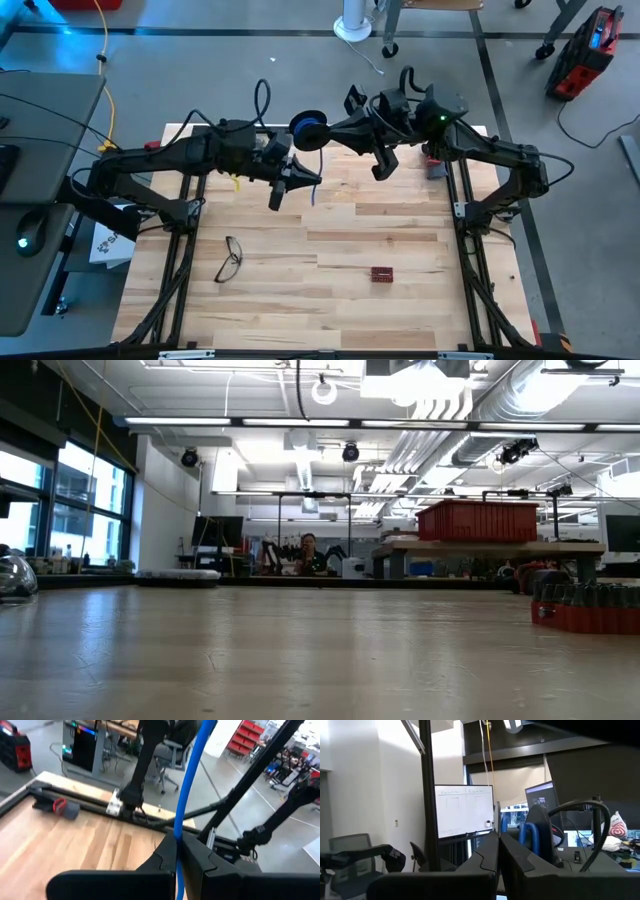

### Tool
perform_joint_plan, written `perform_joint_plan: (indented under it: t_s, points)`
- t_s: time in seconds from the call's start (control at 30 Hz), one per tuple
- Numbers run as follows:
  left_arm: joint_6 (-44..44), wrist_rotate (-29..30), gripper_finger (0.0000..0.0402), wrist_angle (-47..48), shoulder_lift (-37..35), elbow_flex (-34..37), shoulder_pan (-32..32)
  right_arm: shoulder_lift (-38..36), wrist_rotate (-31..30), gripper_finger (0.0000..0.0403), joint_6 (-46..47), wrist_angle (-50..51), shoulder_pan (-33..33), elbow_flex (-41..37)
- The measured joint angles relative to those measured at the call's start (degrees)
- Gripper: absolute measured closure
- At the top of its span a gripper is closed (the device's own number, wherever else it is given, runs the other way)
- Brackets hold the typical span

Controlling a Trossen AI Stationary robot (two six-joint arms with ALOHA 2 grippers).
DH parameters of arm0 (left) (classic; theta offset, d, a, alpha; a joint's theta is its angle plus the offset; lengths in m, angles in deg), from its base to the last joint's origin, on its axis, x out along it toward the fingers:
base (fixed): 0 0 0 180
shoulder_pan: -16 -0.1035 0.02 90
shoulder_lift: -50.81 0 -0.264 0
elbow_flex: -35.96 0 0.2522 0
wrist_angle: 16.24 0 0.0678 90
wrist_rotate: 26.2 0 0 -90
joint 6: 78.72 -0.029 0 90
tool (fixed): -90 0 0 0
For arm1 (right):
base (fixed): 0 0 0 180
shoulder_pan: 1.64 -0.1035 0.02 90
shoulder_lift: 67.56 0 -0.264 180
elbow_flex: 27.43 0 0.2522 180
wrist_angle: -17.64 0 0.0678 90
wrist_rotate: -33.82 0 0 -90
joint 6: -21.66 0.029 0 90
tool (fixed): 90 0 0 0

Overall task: Coil cords
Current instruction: Coil the blue wire onto the spool

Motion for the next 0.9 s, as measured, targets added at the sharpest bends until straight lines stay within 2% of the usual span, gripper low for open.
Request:
perform_joint_plan:
  t_s: [0.33, 0.57, 0.9]
  points:
    - [0.29, 3.63, 0.0401, 7.13, -2.42, -0.03, 1.36, 0.00, -0.53, 0.0403, -0.50, -0.05, 0.04, -0.04]
    - [-0.22, 3.69, 0.0401, 12.27, -4.68, -0.03, 1.34, 0.00, -1.34, 0.0403, -0.63, 0.21, 0.01, -0.04]
    - [-0.97, 4.87, 0.0399, 12.76, -5.90, -0.03, 1.34, -0.09, -2.03, 0.0403, -1.07, 0.43, 0.04, -0.04]
